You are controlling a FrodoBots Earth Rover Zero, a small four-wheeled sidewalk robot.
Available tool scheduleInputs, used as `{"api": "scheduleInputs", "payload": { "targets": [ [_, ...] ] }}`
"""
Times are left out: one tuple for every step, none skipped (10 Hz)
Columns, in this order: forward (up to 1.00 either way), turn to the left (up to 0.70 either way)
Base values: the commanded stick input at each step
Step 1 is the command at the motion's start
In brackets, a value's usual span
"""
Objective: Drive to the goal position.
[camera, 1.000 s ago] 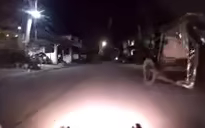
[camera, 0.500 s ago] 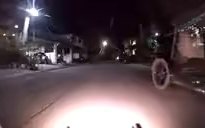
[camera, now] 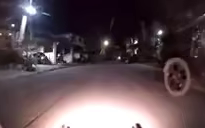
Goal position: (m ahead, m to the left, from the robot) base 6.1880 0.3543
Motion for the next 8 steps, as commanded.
{"api": "scheduleInputs", "payload": {
  "targets": [
    [0.85, 0.00],
    [0.85, 0.00],
    [0.85, -0.23],
    [0.85, -0.34],
    [0.85, -0.34],
    [0.85, -0.34],
    [0.85, -0.17],
    [0.85, -0.07]
  ]
}}
